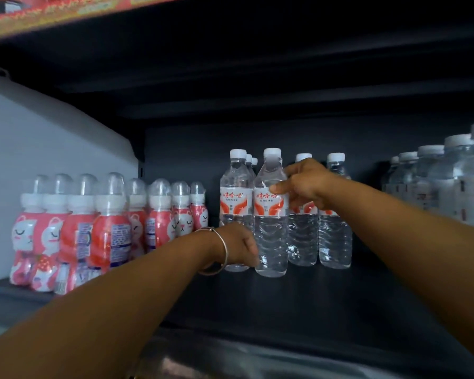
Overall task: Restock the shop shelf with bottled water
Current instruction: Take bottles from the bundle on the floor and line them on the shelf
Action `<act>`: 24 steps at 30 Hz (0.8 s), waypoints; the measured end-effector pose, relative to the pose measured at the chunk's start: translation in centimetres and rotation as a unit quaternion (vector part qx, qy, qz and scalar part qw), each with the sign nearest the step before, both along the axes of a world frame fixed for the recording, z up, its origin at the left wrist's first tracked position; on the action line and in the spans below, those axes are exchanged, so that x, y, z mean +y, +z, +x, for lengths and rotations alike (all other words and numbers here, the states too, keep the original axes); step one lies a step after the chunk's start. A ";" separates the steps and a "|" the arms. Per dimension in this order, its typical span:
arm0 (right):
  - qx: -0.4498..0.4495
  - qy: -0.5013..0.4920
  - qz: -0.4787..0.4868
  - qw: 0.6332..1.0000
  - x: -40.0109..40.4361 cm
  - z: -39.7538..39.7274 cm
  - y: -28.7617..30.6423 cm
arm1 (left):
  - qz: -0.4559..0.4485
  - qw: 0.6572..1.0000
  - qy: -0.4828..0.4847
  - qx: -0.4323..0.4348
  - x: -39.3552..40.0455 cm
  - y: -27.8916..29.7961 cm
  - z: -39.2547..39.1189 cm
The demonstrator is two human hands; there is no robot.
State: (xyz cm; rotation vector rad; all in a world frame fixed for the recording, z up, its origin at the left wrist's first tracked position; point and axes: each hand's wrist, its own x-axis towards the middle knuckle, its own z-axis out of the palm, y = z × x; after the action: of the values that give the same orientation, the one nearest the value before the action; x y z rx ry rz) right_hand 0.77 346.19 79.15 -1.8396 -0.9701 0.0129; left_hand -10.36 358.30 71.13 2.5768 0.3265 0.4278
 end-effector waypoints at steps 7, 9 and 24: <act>-0.015 -0.015 -0.019 1.000 0.5 0.0 -0.1 | -0.011 1.000 0.005 0.012 -0.3 0.2 -0.2; -0.016 -0.010 -0.017 1.000 0.5 0.0 -0.3 | -0.007 1.000 0.011 0.011 -0.5 0.1 -0.2; -0.307 -0.101 -0.192 0.927 -6.3 -4.3 -3.3 | 0.089 0.991 0.095 -0.008 -7.4 0.8 -2.9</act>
State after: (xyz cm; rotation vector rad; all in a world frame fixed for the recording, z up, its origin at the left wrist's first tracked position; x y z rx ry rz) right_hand -3.57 339.87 75.81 -2.3657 -1.2578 -0.5688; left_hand -13.22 350.89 71.91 2.7250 0.5540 0.5688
